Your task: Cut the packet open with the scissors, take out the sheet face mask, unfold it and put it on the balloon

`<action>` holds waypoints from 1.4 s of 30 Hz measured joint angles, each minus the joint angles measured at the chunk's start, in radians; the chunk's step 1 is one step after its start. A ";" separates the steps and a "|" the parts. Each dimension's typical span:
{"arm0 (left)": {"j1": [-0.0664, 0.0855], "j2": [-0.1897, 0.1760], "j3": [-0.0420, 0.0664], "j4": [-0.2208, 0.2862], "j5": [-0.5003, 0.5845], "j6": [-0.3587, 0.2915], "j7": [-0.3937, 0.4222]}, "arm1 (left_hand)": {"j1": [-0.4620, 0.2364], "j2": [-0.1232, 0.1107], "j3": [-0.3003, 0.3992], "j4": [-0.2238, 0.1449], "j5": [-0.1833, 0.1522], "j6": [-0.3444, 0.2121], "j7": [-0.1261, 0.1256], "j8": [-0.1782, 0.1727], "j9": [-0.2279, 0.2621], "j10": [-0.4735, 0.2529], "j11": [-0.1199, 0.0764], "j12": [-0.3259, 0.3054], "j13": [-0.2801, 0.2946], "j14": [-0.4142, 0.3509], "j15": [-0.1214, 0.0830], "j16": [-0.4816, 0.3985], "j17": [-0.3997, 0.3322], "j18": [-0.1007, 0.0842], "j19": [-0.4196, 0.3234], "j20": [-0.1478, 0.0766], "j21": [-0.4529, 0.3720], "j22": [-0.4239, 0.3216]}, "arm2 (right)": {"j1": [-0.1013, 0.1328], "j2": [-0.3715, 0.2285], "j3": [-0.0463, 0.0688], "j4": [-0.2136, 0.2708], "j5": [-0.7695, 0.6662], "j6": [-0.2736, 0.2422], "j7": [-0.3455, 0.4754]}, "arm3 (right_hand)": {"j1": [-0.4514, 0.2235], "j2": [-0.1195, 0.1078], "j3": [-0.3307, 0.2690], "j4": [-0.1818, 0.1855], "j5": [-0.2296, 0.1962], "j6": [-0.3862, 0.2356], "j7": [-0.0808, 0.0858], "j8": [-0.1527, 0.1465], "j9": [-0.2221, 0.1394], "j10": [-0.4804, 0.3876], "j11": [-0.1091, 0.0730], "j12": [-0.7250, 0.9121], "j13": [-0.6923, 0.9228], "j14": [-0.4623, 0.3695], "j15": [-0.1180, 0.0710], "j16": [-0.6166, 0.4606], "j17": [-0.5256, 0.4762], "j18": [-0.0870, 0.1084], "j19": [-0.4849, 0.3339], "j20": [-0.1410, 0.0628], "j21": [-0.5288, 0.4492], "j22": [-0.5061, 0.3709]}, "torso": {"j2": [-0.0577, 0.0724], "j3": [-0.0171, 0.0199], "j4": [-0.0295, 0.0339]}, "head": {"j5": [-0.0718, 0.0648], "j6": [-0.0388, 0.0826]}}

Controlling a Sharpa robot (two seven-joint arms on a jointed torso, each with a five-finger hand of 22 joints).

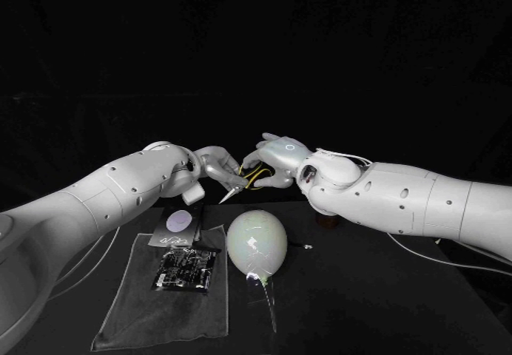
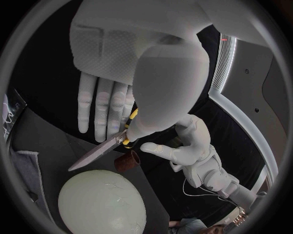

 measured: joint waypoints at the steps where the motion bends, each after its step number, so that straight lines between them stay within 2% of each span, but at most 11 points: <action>1: 0.001 0.000 0.000 0.000 0.002 0.000 -0.003 | 0.000 0.000 0.000 0.000 0.000 0.000 0.000 0.000 0.000 0.000 0.000 -0.001 0.000 0.001 -0.001 0.000 0.001 0.000 0.000 0.000 0.000 0.001 | -0.001 -0.009 -0.001 0.004 0.001 -0.013 0.004 | 0.000 0.000 0.008 0.000 0.000 0.009 0.008 0.001 -0.005 0.016 0.007 0.001 0.000 0.053 -0.010 0.016 0.022 0.000 0.020 0.000 0.007 0.006 | 0.000 0.0000 0.0000 | 0.000 0.000; 4: 0.001 -0.002 0.001 0.000 0.005 0.000 -0.009 | -0.002 0.000 0.000 0.000 0.000 0.000 0.000 0.000 0.000 0.000 0.000 -0.002 0.000 0.001 -0.001 0.000 0.001 0.000 0.000 0.000 0.000 0.002 | -0.001 -0.033 -0.001 0.012 0.015 -0.063 0.022 | 0.005 -0.005 0.036 -0.003 0.000 0.028 0.027 0.001 -0.026 0.056 0.035 0.001 -0.002 0.228 -0.009 0.072 0.075 0.000 0.125 -0.003 0.042 0.037 | 0.000 -0.0001 -0.0006 | 0.001 0.000; 8: 0.001 -0.007 0.001 0.001 0.008 0.000 -0.017 | -0.003 -0.002 0.001 -0.001 0.000 0.000 0.000 0.001 0.000 0.000 0.000 -0.002 0.000 0.001 -0.001 -0.004 0.001 0.000 0.000 0.000 0.004 0.002 | 0.001 -0.071 0.001 0.032 0.076 -0.166 0.080 | 0.019 -0.019 0.064 -0.008 0.000 0.032 0.040 -0.005 -0.048 0.072 0.051 -0.012 -0.004 0.283 -0.026 0.083 0.068 0.002 0.198 -0.006 0.062 0.054 | 0.000 -0.0001 -0.0008 | 0.001 0.001; 12: 0.001 -0.013 0.000 0.004 0.010 0.000 -0.023 | -0.008 -0.001 0.001 -0.001 0.000 0.000 0.000 0.004 0.000 0.000 0.000 -0.003 0.001 0.001 -0.001 -0.004 0.002 0.000 0.000 0.000 0.004 0.003 | 0.006 -0.114 0.005 0.056 0.182 -0.257 0.160 | 0.020 -0.020 0.087 -0.007 0.000 0.034 0.049 -0.012 -0.073 0.087 0.070 -0.015 -0.005 0.348 -0.017 0.090 0.049 0.058 0.374 -0.008 0.120 0.094 | 0.000 -0.0001 -0.0007 | 0.000 0.004; 13: 0.001 -0.014 0.000 0.005 0.010 0.000 -0.024 | -0.010 0.000 0.001 -0.001 0.000 0.000 0.000 0.004 0.000 0.000 0.000 -0.003 0.002 0.001 -0.001 -0.004 0.002 0.000 0.000 0.000 0.004 0.003 | 0.007 -0.127 0.006 0.061 0.221 -0.276 0.184 | 0.020 -0.020 0.094 -0.008 0.004 0.034 0.050 -0.012 -0.081 0.094 0.096 -0.015 -0.005 0.372 -0.018 0.096 0.044 0.080 0.436 -0.008 0.146 0.106 | 0.000 -0.0001 -0.0006 | -0.001 0.004; 15: 0.001 -0.017 0.000 0.007 0.011 -0.001 -0.025 | -0.013 0.000 0.001 -0.001 0.000 0.000 0.000 0.004 0.000 0.000 0.000 -0.003 0.002 0.001 -0.001 -0.004 0.002 0.000 0.000 0.000 0.004 0.003 | 0.008 -0.143 0.007 0.064 0.281 -0.295 0.215 | 0.020 -0.020 0.104 -0.012 0.004 0.033 0.051 -0.012 -0.093 0.110 0.145 -0.015 -0.005 0.429 -0.036 0.110 0.038 0.104 0.550 -0.017 0.197 0.123 | 0.000 -0.0001 -0.0006 | -0.002 0.005; 19: 0.001 -0.027 -0.001 0.019 0.012 -0.003 -0.025 | -0.014 -0.002 0.001 -0.001 0.000 0.000 0.000 0.004 0.000 0.000 0.000 -0.003 0.002 0.001 -0.001 -0.004 0.002 0.000 0.000 0.000 0.004 0.003 | 0.010 -0.170 0.009 0.061 0.431 -0.304 0.261 | 0.020 -0.020 0.132 -0.025 0.004 0.088 0.132 0.002 -0.112 0.203 0.184 -0.002 -0.002 0.648 -0.115 0.188 0.054 0.111 0.809 -0.096 0.317 0.159 | 0.000 -0.0001 -0.0004 | -0.002 0.008; 25: 0.001 -0.048 -0.001 0.046 0.012 -0.009 -0.021 | -0.018 -0.006 0.001 -0.002 0.000 -0.002 -0.002 0.004 0.001 0.000 0.000 -0.004 0.002 0.001 -0.001 -0.004 0.002 0.000 0.000 0.000 0.004 0.003 | 0.012 -0.168 0.010 0.019 0.653 -0.237 0.264 | -0.026 -0.036 0.126 -0.008 0.010 0.130 0.185 0.013 -0.132 0.291 0.160 -0.001 0.001 0.946 -0.181 0.352 0.150 0.110 1.049 -0.170 0.495 0.257 | 0.000 0.0001 -0.0004 | -0.003 0.011; 28: 0.001 -0.055 -0.001 0.057 0.012 -0.015 -0.019 | -0.024 -0.012 0.037 -0.037 -0.001 -0.002 -0.001 0.004 0.008 0.000 0.000 -0.006 0.002 0.001 -0.001 -0.004 0.002 -0.001 0.000 0.000 0.004 0.002 | 0.012 -0.154 0.010 -0.004 0.738 -0.166 0.244 | -0.065 -0.038 0.085 -0.007 0.009 0.107 0.200 0.013 -0.150 0.267 0.162 -0.016 0.001 0.999 -0.186 0.499 0.256 0.076 1.171 -0.185 0.818 0.600 | 0.001 0.0000 0.0000 | -0.003 0.013; 34: 0.001 -0.063 -0.001 0.075 0.012 -0.025 -0.014 | -0.024 -0.012 0.037 -0.037 -0.003 -0.002 -0.001 0.004 0.009 0.001 -0.001 -0.006 0.002 0.001 -0.001 -0.004 0.002 -0.001 0.000 0.000 0.004 0.002 | 0.008 -0.123 0.010 -0.030 0.839 -0.038 0.203 | -0.069 -0.019 0.019 -0.019 0.010 0.081 0.209 0.021 -0.186 0.226 0.174 -0.016 0.001 1.005 -0.181 0.890 0.597 0.026 1.221 -0.175 1.178 1.009 | 0.002 0.0000 0.0006 | -0.005 0.014; 42: 0.001 -0.067 0.000 0.095 0.011 -0.035 -0.007 | -0.024 -0.012 0.037 -0.037 0.000 -0.003 0.000 0.003 0.015 0.001 -0.001 -0.007 0.001 0.001 -0.001 -0.004 0.002 -0.001 0.000 0.000 0.004 0.003 | -0.005 -0.085 0.009 -0.048 0.896 0.091 0.161 | -0.066 0.000 -0.022 -0.023 0.009 0.068 0.219 0.025 -0.211 0.193 0.187 -0.016 -0.002 1.006 -0.168 1.049 0.726 0.016 1.234 -0.163 1.296 1.155 | 0.001 -0.0004 0.0004 | -0.005 0.012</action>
